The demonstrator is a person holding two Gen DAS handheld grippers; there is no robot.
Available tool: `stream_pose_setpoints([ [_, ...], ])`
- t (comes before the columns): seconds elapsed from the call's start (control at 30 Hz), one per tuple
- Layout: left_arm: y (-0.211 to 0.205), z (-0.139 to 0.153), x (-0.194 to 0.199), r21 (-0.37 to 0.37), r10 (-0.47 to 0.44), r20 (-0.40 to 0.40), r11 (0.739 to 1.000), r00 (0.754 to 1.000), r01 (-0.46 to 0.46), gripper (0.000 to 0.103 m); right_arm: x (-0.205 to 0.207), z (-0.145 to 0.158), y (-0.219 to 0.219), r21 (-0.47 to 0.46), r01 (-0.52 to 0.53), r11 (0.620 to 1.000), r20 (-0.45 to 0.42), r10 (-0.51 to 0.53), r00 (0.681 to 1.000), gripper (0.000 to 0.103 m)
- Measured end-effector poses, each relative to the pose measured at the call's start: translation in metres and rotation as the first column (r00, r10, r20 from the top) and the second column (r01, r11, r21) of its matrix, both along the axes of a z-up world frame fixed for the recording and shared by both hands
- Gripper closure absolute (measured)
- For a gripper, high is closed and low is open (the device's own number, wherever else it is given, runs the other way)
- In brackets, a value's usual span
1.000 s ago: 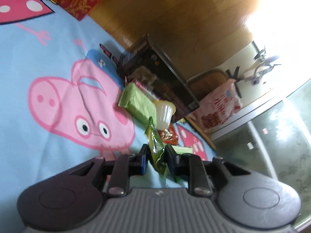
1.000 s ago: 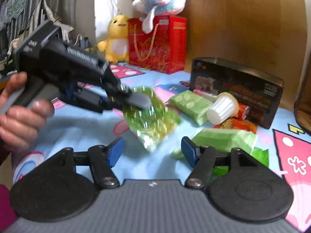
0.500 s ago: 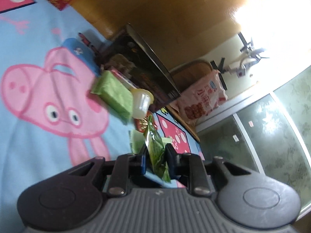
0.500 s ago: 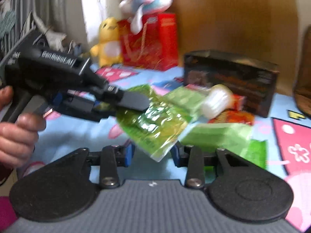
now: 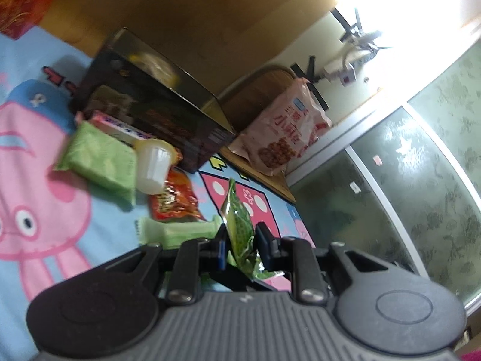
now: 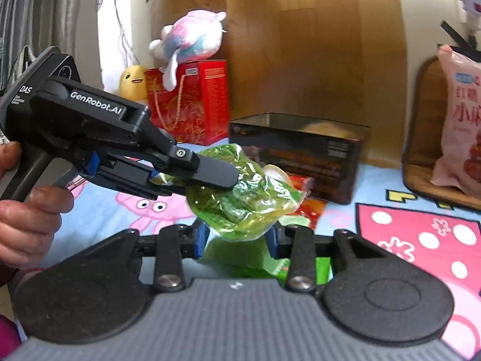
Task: Organize snacks
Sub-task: 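Carry the green bag over the black tin and release it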
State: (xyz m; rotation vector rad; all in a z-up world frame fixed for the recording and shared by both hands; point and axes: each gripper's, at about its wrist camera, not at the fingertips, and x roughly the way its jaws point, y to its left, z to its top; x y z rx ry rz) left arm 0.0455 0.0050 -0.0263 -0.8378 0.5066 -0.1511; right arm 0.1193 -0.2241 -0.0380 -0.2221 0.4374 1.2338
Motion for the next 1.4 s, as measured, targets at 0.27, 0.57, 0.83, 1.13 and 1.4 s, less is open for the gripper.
stream_pose_setpoints([
  [0.27,0.001,-0.001,0.0,-0.01,-0.005,-0.003,1.0,1.0,0.005,0.083,-0.001,0.0,-0.001,0.014,0.006,1.0,0.008,-0.006,1.0,0.061],
  [0.57,-0.006,0.006,0.003,0.006,-0.013,0.002,1.0,1.0,0.013,0.083,-0.004,0.003,-0.01,0.039,0.019,0.999,0.017,-0.019,1.0,0.061],
  [0.83,-0.024,0.006,0.014,0.01,-0.053,-0.003,0.999,0.999,0.053,0.083,-0.002,0.003,-0.031,0.044,0.053,0.998,0.045,-0.055,0.997,0.061],
  [1.13,-0.018,0.024,0.036,0.078,-0.058,0.017,0.995,0.998,0.056,0.083,0.021,0.015,-0.018,0.067,0.041,0.997,0.058,-0.045,0.997,0.061],
  [1.4,0.039,0.055,0.078,0.164,0.049,0.048,0.985,0.998,-0.057,0.083,0.079,0.036,0.052,0.081,0.009,0.997,0.052,-0.014,0.999,0.061],
])
